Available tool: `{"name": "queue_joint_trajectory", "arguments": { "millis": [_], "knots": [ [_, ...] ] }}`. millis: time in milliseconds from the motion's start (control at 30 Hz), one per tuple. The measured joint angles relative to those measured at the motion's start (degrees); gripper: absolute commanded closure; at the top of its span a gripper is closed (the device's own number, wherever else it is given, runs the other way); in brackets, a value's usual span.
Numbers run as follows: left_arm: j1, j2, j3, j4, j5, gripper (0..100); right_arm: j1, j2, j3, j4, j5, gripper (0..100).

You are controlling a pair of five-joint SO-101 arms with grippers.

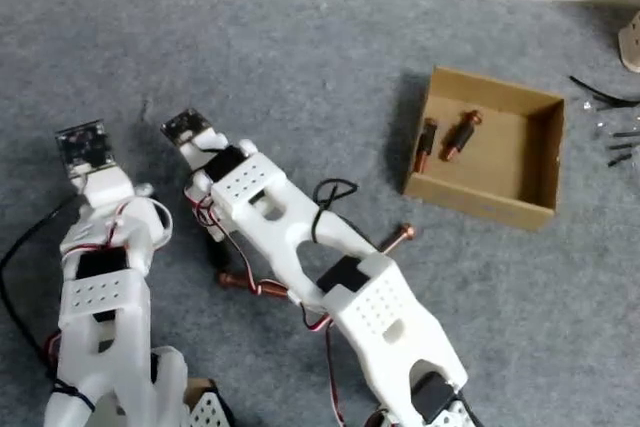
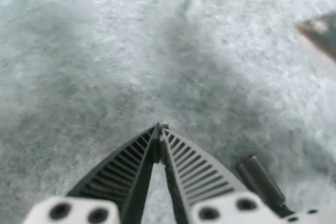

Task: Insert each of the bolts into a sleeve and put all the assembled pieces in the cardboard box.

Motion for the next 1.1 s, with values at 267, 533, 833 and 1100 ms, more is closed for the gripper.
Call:
{"name": "queue_joint_trajectory", "arguments": {
  "millis": [267, 533, 833, 1100],
  "knots": [
    [-2.81, 0.00, 0.00, -0.35, 0.62, 99, -2.02, 3.25, -2.90, -4.48, 4.84, 72.1],
    [-4.75, 0.00, 0.00, -0.35, 0.62, 99, -2.29, 4.22, -4.84, -3.16, 3.78, 72.1],
    [-6.95, 0.00, 0.00, -2.90, 0.62, 99, -4.04, 4.48, -8.09, -1.05, -1.85, 72.1],
    [-7.03, 0.00, 0.00, -3.69, 0.70, 99, -4.75, 4.57, -11.96, -1.05, -1.85, 72.1]
  ]
}}
